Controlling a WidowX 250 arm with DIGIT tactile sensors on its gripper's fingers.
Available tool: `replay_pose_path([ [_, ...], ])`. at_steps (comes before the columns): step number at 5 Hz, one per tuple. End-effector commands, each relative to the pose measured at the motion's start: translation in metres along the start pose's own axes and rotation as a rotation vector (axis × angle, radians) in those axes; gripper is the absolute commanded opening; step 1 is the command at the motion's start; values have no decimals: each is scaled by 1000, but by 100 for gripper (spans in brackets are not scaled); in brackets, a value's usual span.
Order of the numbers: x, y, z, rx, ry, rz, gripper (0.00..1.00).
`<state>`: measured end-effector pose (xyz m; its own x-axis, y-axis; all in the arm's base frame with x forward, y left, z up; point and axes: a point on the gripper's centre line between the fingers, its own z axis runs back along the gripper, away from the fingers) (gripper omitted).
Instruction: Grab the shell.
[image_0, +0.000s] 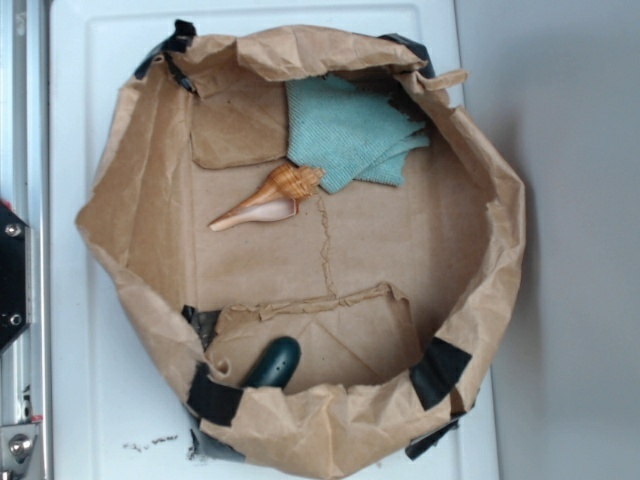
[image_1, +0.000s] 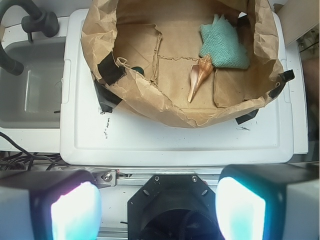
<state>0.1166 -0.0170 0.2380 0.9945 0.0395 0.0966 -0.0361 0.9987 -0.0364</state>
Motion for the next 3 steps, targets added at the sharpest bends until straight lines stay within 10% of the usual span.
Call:
replay_pose_path([
  [1,0,0,0,0,0,0,100],
  [3,57,7,-16,59,-3,152,100],
])
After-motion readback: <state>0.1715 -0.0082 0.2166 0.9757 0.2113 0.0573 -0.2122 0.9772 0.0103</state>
